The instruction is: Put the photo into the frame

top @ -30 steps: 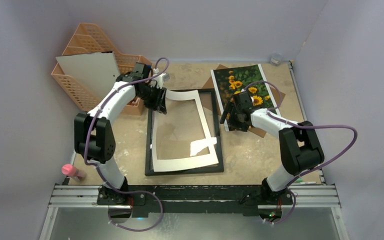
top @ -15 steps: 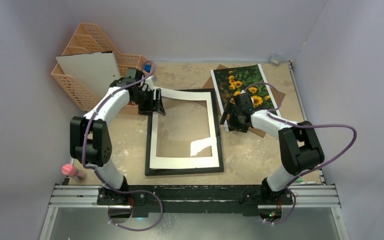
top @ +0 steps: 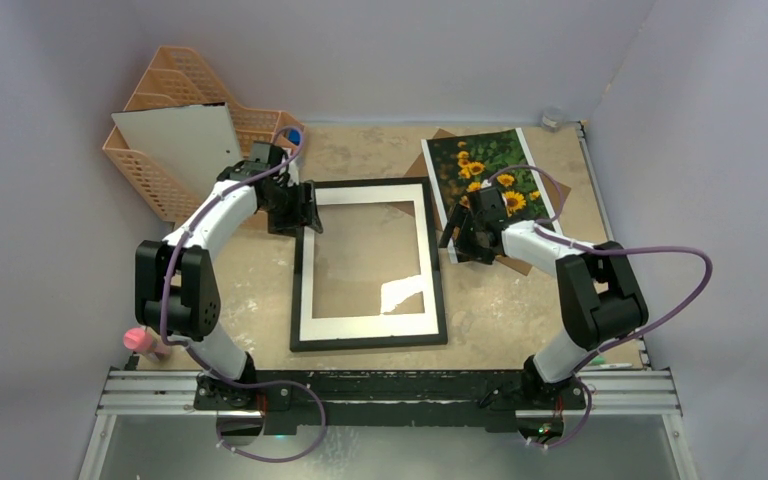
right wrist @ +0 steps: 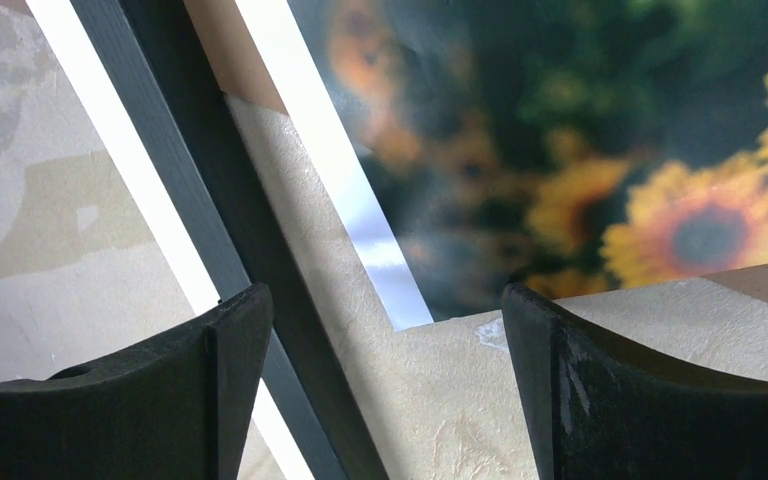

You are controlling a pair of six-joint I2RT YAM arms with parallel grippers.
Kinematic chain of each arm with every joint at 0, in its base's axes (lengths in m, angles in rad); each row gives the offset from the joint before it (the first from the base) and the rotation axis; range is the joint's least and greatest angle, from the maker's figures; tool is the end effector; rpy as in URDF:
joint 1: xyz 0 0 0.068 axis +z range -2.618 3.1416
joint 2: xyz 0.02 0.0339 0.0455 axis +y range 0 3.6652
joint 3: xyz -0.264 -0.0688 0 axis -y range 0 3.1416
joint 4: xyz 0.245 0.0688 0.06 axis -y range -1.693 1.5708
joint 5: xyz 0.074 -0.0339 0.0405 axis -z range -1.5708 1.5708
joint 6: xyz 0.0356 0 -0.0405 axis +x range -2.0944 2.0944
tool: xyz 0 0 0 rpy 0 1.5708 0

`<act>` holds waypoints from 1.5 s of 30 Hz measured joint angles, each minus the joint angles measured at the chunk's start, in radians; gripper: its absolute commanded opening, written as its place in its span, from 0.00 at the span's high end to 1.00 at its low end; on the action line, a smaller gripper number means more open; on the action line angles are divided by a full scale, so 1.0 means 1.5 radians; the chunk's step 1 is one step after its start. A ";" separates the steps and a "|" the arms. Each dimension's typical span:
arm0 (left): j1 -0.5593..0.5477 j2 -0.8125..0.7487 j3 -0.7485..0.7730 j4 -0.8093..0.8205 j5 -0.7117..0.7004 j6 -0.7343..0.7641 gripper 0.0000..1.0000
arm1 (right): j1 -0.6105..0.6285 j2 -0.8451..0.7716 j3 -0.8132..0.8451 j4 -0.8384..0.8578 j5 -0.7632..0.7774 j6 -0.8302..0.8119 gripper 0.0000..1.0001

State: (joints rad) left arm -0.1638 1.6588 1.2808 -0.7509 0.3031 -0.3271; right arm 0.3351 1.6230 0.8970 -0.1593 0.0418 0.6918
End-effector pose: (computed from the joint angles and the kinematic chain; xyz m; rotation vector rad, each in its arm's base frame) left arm 0.3330 -0.0658 0.2442 -0.1295 2.7324 -0.5542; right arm 0.3085 0.1059 0.1745 0.4612 2.4537 0.3921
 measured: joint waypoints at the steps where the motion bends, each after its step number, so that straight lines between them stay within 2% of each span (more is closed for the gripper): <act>1: 0.000 0.000 0.000 -0.002 -0.012 -0.002 0.33 | 0.000 -0.001 -0.001 0.001 0.000 0.000 0.13; 10: 0.000 -0.005 0.006 -0.024 -0.133 -0.021 0.32 | -0.004 -0.017 -0.005 -0.007 0.021 -0.003 0.13; 17: -0.008 -0.071 0.003 0.044 -0.076 -0.058 0.32 | -0.080 -0.051 0.049 -0.026 0.066 -0.030 0.12; 21: -0.074 -0.073 0.021 0.119 -0.057 -0.090 0.32 | -0.150 -0.063 0.077 -0.018 0.072 -0.034 0.12; 28: -0.263 0.073 0.136 0.264 -0.009 -0.155 0.33 | -0.283 -0.082 0.072 -0.017 0.078 0.009 0.11; 33: -0.358 0.197 0.204 0.369 0.011 -0.194 0.35 | -0.328 -0.098 0.070 -0.016 0.128 0.064 0.11; 38: -0.402 0.318 0.281 0.473 0.012 -0.241 0.36 | -0.364 -0.100 0.043 -0.012 0.141 0.106 0.11; 45: -0.421 0.469 0.398 0.595 0.008 -0.281 0.37 | -0.405 -0.088 0.026 -0.011 0.138 0.126 0.13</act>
State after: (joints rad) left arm -0.7948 2.3631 1.8778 0.1413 0.3157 -0.7483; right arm -0.2722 1.4914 0.9360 -0.1764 0.2493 0.8803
